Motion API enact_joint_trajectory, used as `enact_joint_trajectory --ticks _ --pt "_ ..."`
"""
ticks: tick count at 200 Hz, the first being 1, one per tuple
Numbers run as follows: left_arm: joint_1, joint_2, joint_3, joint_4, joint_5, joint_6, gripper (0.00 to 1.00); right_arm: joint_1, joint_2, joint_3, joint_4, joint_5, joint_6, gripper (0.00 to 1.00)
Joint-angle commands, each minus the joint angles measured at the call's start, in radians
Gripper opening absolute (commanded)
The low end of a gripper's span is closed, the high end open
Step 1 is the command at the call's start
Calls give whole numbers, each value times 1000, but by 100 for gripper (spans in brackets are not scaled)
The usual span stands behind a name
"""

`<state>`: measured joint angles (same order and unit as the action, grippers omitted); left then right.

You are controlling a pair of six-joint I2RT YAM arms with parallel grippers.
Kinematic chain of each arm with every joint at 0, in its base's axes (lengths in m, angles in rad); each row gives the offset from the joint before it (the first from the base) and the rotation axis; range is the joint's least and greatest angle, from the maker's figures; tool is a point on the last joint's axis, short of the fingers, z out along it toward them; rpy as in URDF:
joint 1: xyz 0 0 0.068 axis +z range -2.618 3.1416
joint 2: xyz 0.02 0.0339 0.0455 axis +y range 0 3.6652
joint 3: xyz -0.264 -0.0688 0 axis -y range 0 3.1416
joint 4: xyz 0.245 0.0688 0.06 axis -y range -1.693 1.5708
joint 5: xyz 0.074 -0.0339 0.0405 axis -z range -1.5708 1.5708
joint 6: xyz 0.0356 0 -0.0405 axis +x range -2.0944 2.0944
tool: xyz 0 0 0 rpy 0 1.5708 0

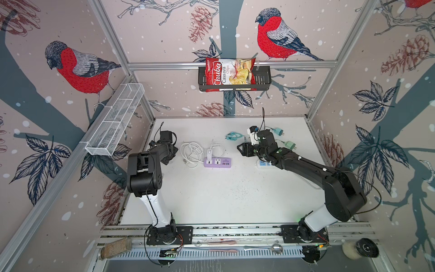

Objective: Insert plugs into power strip
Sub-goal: Pick up the plug from the middle-left of the table.

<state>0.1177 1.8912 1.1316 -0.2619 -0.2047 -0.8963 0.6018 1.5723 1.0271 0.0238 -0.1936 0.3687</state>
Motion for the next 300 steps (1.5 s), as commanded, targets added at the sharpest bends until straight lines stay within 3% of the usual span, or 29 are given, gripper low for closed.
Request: enact_joint_trajectory --ticks 1,77,139,231,300 --pt "2 33 -8 -49 57 10 66 -3 -11 -2 23 -10 -5 66" --pt "-3 54 -6 -33 82 61 31 -16 -21 -17 39 -32 9 65" --pt "-58 -16 11 22 89 173 20 -45 -22 -2 17 -44 30 65" --pt "-108 -319 -46 223 69 379 10 -68 7 42 21 -152 50 65" --pt "-294 -520 -220 543 164 556 7 -113 2 141 12 -362 53 65"
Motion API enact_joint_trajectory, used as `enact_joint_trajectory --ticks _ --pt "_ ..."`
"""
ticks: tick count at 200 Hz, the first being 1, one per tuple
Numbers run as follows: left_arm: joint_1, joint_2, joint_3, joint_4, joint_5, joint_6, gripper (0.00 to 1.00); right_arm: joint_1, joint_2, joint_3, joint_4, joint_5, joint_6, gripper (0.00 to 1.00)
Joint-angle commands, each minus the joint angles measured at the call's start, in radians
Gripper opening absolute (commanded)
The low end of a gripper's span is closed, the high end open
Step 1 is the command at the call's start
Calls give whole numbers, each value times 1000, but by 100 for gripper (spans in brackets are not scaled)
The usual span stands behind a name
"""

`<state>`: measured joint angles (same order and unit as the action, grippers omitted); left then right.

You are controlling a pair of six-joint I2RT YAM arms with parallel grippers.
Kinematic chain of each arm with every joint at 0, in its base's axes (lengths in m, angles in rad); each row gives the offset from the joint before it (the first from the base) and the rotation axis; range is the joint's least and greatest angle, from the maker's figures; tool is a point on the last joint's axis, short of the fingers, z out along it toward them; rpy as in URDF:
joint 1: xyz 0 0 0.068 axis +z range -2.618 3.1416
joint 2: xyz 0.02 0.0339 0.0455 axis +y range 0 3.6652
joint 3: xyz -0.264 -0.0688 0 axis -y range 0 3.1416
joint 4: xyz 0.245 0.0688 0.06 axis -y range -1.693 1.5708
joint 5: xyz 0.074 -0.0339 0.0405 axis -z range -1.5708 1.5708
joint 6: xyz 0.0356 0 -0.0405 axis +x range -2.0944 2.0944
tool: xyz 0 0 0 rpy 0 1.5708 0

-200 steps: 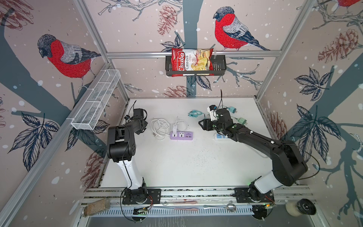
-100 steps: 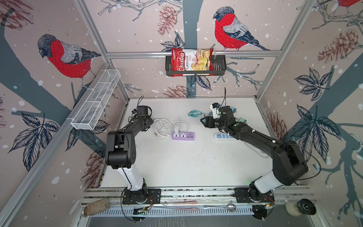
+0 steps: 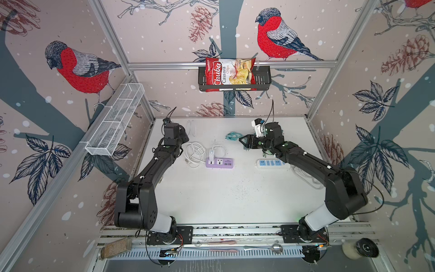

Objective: Insert plugs into power strip
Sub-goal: Pick up the plug from the middle-left of the table, then pass the plug.

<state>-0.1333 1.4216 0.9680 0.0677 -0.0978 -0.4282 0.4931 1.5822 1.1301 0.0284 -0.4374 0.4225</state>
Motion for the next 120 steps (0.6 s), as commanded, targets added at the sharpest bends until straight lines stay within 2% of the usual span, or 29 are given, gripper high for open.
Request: enact_joint_trajectory --ticks 1,26,49,82,120 --pt "-45 -52 -61 220 61 88 7 -5 -9 40 7 -122 -2 65" --pt "-102 -79 -136 377 133 114 7 -11 -13 92 -9 -204 -26 65" --pt "-182 -82 -175 476 146 189 6 -12 0 157 -46 -263 -78 65" --pt "-281 -71 -210 573 186 256 6 -10 47 248 -92 -321 -153 65" --pt "-398 -63 -253 639 162 360 5 -9 121 391 -231 -334 -235 66"
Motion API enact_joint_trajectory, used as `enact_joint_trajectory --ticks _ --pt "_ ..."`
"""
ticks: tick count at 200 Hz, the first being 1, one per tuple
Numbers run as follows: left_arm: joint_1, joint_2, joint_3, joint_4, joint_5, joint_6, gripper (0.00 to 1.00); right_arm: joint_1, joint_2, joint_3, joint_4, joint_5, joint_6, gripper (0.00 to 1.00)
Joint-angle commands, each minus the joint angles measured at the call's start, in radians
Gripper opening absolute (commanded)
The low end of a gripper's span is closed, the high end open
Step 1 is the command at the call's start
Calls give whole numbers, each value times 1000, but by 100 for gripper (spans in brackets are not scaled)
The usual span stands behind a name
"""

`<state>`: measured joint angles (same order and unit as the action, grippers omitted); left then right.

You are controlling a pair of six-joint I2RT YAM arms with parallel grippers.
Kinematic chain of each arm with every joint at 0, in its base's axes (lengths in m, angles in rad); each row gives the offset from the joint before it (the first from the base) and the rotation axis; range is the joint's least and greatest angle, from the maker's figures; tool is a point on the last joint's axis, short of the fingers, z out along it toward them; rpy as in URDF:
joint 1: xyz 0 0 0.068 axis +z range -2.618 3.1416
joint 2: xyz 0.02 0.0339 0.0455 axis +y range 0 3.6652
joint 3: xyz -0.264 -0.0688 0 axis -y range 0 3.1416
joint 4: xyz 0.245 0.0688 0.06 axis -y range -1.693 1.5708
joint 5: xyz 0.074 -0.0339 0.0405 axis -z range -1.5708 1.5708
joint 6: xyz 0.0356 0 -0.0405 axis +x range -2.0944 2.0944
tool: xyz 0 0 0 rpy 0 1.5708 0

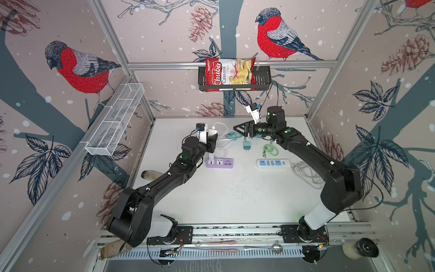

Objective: Insert plugs into power strip
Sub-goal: Pass the plug.

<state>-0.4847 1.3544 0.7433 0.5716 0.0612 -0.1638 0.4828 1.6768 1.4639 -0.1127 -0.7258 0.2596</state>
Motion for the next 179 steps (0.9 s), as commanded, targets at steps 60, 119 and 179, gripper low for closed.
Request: enact_joint_trajectory --ticks 60,119,179 --pt "-100 17 -106 264 -5 155 4 41 92 136 -191 -26 -125 67" --pt "-120 14 -137 312 -4 184 4 103 162 200 -281 22 -180 66" --pt "-119 -11 -156 296 -27 216 3 134 187 219 -325 47 -209 63"
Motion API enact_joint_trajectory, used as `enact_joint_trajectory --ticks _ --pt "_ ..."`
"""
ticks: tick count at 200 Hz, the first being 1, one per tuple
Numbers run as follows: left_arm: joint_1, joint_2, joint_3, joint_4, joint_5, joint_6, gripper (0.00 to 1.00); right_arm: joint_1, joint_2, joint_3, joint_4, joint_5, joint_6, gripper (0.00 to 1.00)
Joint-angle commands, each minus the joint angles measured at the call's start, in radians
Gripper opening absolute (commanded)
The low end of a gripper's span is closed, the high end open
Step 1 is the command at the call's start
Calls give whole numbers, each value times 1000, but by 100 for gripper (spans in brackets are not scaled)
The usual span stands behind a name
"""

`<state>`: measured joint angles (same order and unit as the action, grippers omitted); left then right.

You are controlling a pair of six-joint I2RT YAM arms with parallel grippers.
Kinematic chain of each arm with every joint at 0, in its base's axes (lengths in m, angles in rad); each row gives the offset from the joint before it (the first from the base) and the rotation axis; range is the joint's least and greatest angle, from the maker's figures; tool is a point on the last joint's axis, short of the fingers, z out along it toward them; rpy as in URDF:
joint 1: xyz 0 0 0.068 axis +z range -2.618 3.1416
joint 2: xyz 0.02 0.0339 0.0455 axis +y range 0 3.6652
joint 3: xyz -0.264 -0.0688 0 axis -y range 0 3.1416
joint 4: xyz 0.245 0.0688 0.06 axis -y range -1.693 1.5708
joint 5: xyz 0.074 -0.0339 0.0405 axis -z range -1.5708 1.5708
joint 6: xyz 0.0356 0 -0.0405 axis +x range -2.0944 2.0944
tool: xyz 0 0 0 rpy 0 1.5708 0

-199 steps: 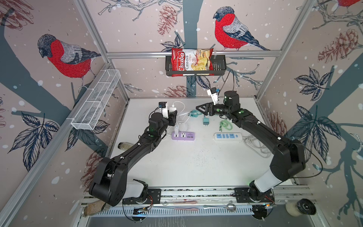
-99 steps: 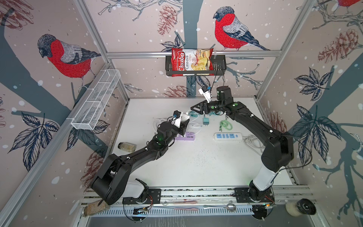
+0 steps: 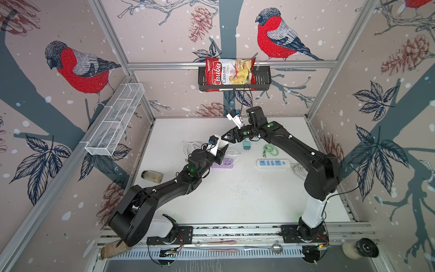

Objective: Insert plugs into power strip
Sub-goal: Pass the plug.

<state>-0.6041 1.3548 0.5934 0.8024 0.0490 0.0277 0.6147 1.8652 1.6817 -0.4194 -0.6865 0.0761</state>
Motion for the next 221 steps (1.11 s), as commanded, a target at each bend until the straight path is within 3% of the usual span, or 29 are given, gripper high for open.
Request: enact_joint_trajectory --ticks 1,94,145,186,203,221 --pt "0 -11 -6 66 -16 25 3 2 -1 1 -19 8 -25 63" --pt "0 -13 1 38 -43 48 2 26 -3 -24 -45 -19 -48 55" --pt "0 6 17 29 -26 38 4 28 -8 -30 -27 -30 -38 27" --pt "0 32 35 25 -49 18 18 28 -20 -33 -24 -29 -31 8" --pt "0 32 46 4 -65 5 33 18 -30 -36 -8 -4 -6 5" --pt "0 28 53 -20 -77 3 43 8 -48 -39 12 47 20 4"
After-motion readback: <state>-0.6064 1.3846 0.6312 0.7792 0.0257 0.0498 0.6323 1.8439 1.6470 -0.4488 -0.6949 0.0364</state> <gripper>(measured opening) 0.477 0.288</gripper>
